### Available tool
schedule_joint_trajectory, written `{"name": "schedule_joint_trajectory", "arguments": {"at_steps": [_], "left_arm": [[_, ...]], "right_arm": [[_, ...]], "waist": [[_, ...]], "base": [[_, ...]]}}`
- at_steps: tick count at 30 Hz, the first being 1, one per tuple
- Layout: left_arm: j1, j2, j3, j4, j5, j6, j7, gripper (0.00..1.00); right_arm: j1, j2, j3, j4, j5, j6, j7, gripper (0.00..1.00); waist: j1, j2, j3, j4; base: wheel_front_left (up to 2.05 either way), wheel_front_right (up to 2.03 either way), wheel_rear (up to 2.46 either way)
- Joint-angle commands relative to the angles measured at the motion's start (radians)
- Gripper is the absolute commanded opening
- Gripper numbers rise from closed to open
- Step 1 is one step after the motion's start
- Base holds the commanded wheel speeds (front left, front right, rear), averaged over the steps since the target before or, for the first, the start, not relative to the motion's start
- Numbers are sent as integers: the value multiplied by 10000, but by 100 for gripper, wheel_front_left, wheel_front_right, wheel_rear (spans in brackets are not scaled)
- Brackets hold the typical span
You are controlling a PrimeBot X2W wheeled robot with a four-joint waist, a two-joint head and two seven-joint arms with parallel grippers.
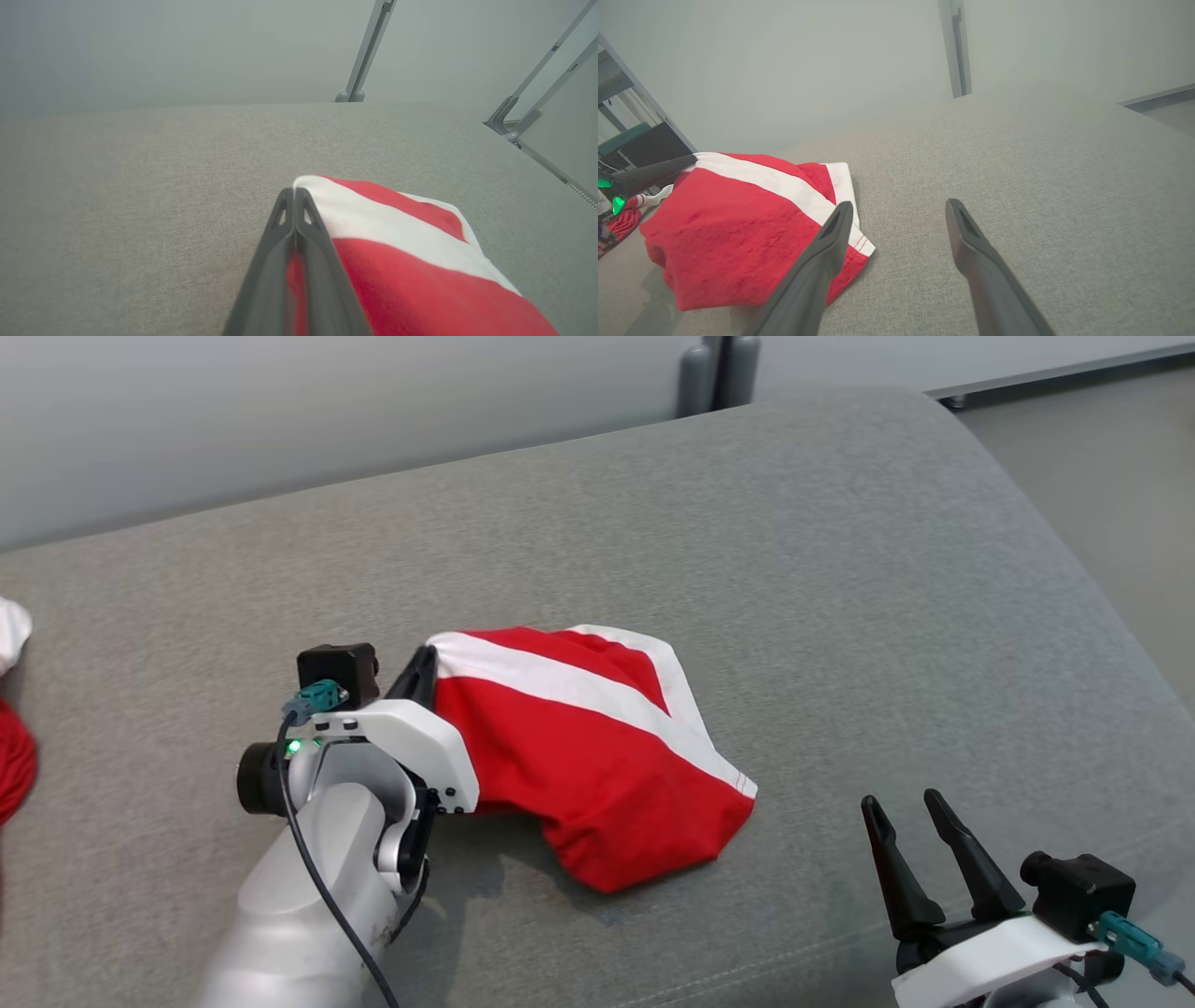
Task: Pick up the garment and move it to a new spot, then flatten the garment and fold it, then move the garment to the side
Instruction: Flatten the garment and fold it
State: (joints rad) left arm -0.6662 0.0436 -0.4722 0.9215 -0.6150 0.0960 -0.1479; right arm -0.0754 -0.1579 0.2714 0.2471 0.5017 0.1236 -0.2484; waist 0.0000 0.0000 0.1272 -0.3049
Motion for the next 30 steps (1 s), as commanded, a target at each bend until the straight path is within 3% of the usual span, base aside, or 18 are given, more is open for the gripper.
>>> {"name": "schedule_joint_trajectory", "arguments": {"at_steps": [1,7,10,18,29,30], "left_arm": [[-493,383,279,-346,165,176,-342,0],[150,783,458,-1259,206,584,-731,0],[954,951,495,-1941,138,747,-761,0],[2881,852,126,-3739,-18,1035,-391,0],[4003,1001,-379,-5700,86,1560,407,0],[4024,1015,-408,-5813,102,1595,456,9]], "right_arm": [[-330,-114,240,-131,136,71,-134,100],[-302,-179,455,122,699,71,-134,100],[-267,-36,534,291,1506,71,-134,100],[-765,-107,1297,1104,3499,71,-134,100],[-1883,-141,2156,2494,3813,71,-134,100],[-1977,-122,2194,2616,3833,71,-134,100]], "waist": [[0,0,-1,398],[0,0,-36,1313],[0,0,-40,1749],[0,0,-8,2564],[0,0,67,3187],[0,0,101,3211]], "base": [[0,0,0],[0,0,0],[0,0,0],[0,0,0],[0,0,0],[0,0,0]]}}
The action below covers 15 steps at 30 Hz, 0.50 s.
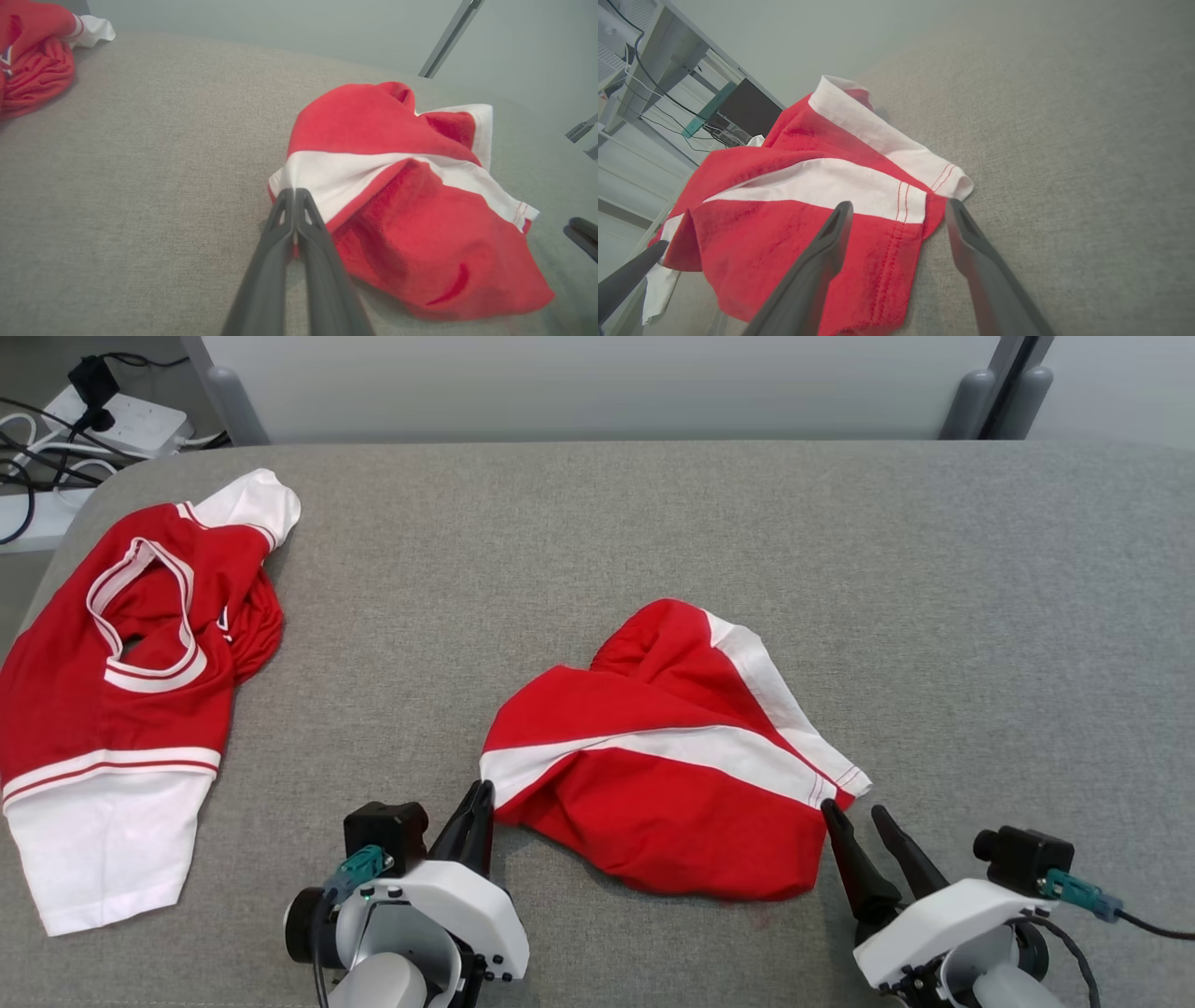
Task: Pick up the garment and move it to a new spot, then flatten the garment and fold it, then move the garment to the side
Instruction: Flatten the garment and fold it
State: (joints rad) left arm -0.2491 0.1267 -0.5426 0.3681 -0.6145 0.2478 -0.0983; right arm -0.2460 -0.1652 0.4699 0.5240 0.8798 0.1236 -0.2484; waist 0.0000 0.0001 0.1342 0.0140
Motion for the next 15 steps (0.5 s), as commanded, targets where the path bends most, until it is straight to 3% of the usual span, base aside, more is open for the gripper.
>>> {"name": "schedule_joint_trajectory", "arguments": {"at_steps": [1,3,4,5,6,15], "left_arm": [[-136,193,273,-384,110,109,-1,18],[-130,206,227,-563,136,166,75,43],[-135,204,207,-646,147,196,105,63],[-143,205,184,-717,161,219,136,93],[-154,207,161,-781,174,233,159,100],[-304,155,-81,-1154,308,244,185,100]], "right_arm": [[-376,-39,241,-15,62,71,-134,100],[-591,-7,301,249,113,71,-134,100],[-704,-7,344,393,129,71,-134,100],[-813,-5,400,537,151,71,-134,100],[-923,9,437,650,198,71,-134,100],[-1674,-35,1039,1647,788,71,-134,100]], "waist": [[0,-1,62,42],[0,-1,123,77],[0,-1,156,97],[0,-1,191,120],[0,-1,226,139],[0,-1,415,414]], "base": [[0,0,0],[0,0,0],[0,0,0],[0,0,0],[0,0,0],[0,0,0]]}}
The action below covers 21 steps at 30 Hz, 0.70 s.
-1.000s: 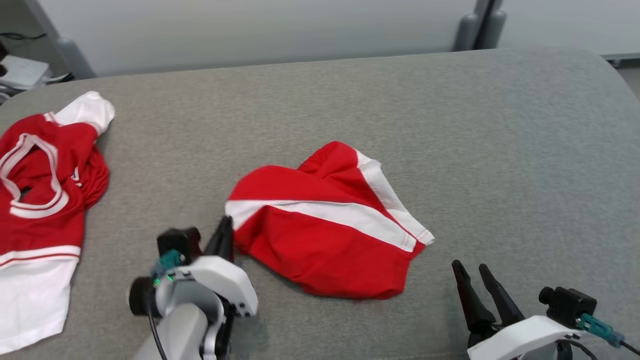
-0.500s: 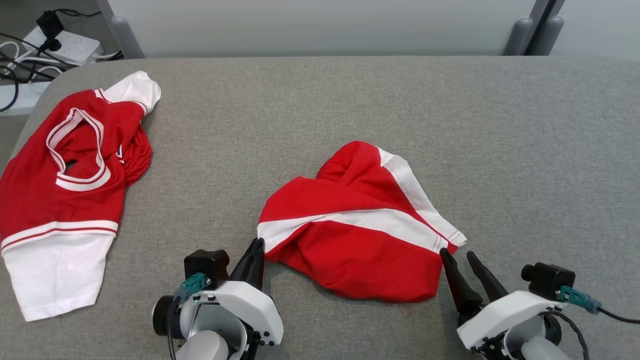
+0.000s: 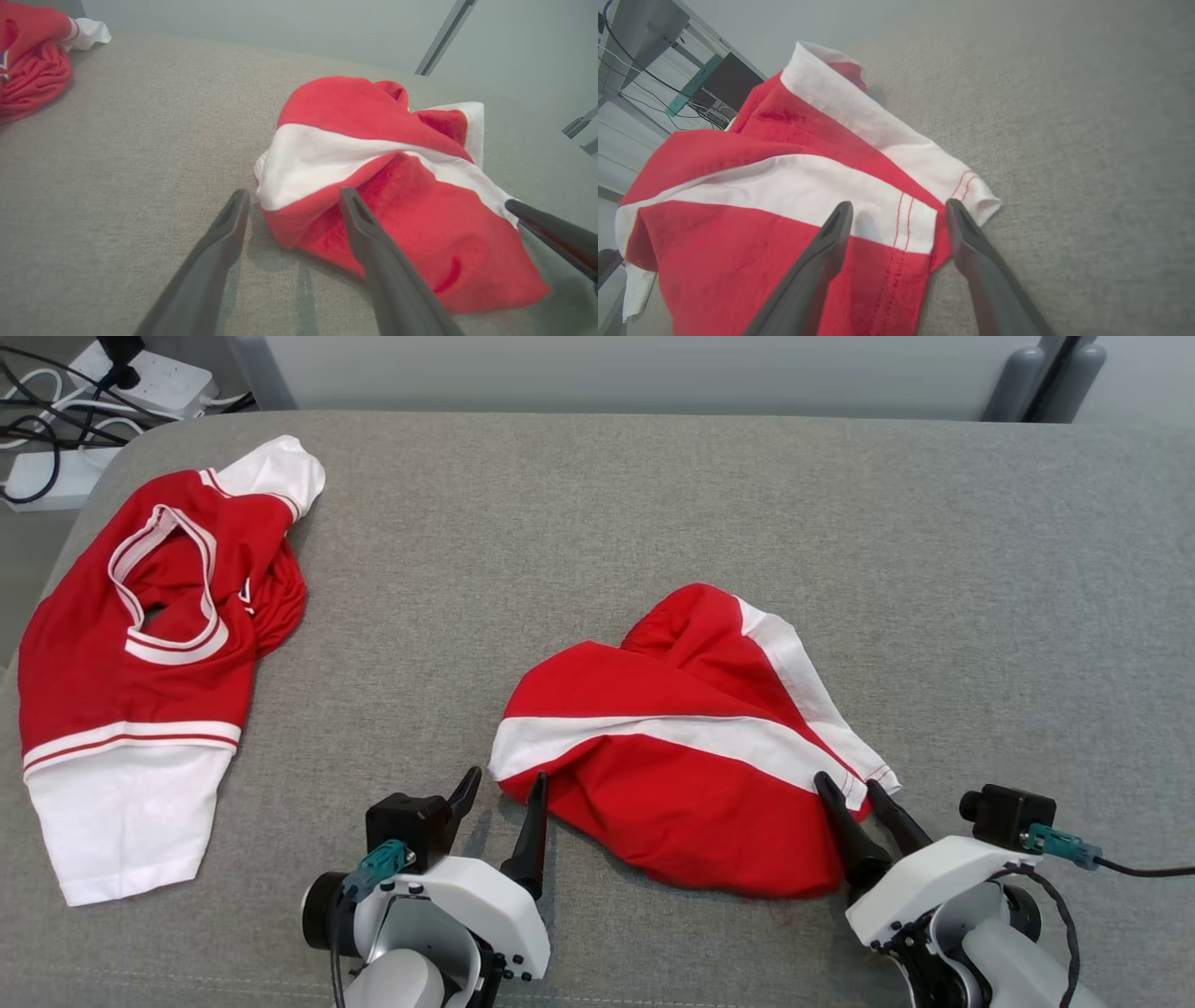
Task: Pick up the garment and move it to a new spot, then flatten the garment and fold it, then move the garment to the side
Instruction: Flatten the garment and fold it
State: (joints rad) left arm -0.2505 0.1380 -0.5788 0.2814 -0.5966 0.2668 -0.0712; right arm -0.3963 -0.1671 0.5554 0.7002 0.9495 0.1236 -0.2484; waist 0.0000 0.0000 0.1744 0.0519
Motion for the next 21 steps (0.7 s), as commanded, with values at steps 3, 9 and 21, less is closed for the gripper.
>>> {"name": "schedule_joint_trajectory", "arguments": {"at_steps": [3,9,21], "left_arm": [[-307,54,215,-379,164,53,-107,100],[-302,118,199,-500,167,107,-87,100],[41,192,283,-583,-30,201,-172,100]], "right_arm": [[-384,-37,584,312,341,71,-134,100],[-528,-110,1059,730,594,71,-134,0],[407,-1079,-106,-134,-1085,71,-134,0]], "waist": [[0,0,35,171],[0,0,6,320],[0,0,-341,60]], "base": [[0,0,0],[0,0,0],[0,0,0]]}}
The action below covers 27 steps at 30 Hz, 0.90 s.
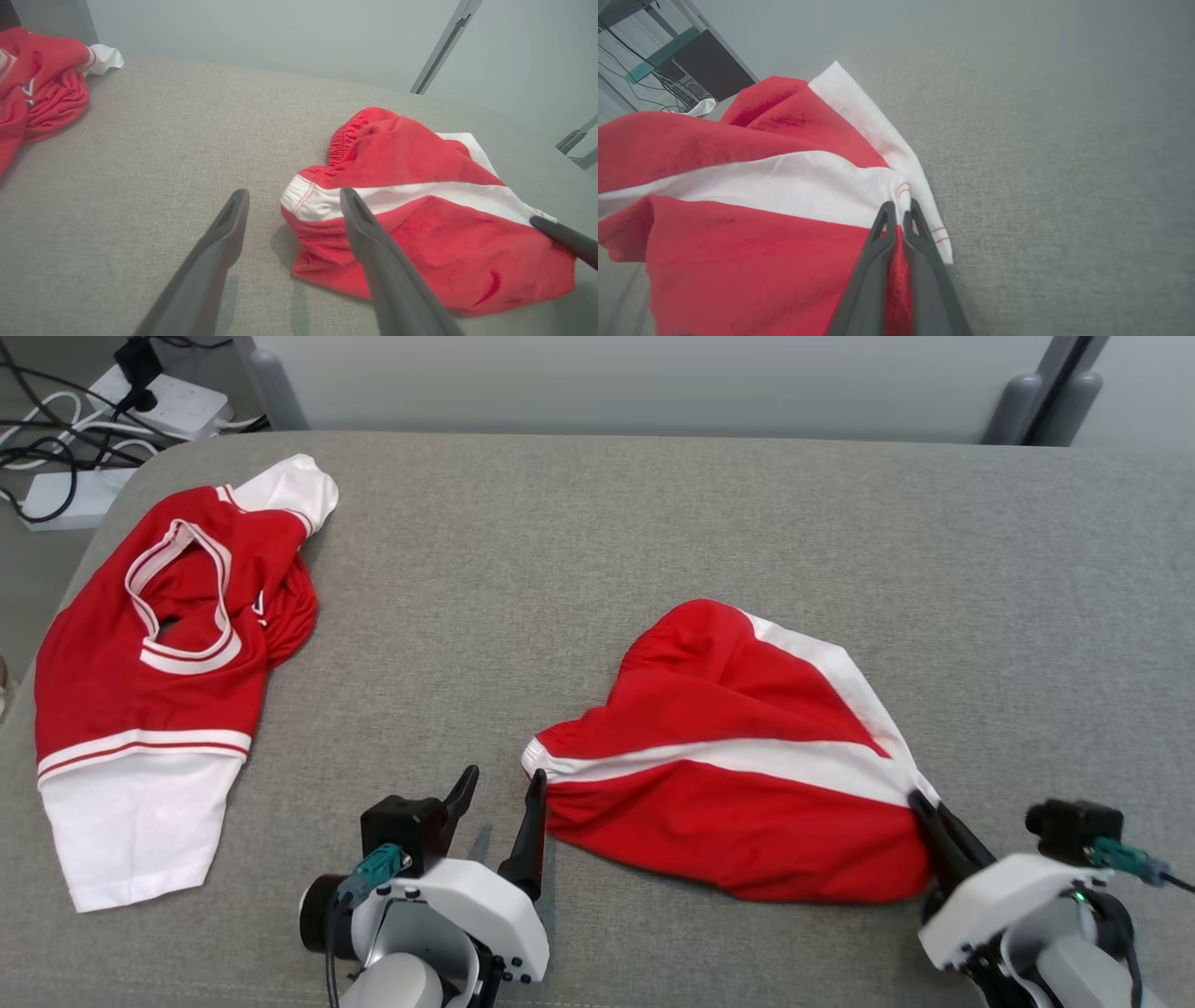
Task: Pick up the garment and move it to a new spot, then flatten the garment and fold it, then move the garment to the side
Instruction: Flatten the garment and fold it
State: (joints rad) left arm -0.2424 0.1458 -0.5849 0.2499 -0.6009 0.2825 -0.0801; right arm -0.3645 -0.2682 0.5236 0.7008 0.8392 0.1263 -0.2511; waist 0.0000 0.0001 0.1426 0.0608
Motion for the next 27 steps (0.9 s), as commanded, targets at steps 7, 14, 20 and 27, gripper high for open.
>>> {"name": "schedule_joint_trajectory", "arguments": {"at_steps": [7,14,20,27], "left_arm": [[-126,120,168,-222,-217,-445,38,100],[-997,492,-373,231,-48,-1305,740,100],[-1427,632,-634,711,-167,-1633,1596,100],[-1458,503,-859,816,-416,-1975,1910,27]], "right_arm": [[961,-449,-653,-408,-896,44,-107,0],[951,-301,-751,-502,-1104,44,-107,0],[830,-156,-697,-615,-1037,44,-107,0],[811,-206,-678,-682,-940,44,-107,0]], "waist": [[0,-1,-65,-410],[0,-1,-1,-554],[0,-1,77,-666],[0,-1,138,-805]], "base": [[0,0,0],[0,0,0],[0,0,0],[0,0,0]]}}
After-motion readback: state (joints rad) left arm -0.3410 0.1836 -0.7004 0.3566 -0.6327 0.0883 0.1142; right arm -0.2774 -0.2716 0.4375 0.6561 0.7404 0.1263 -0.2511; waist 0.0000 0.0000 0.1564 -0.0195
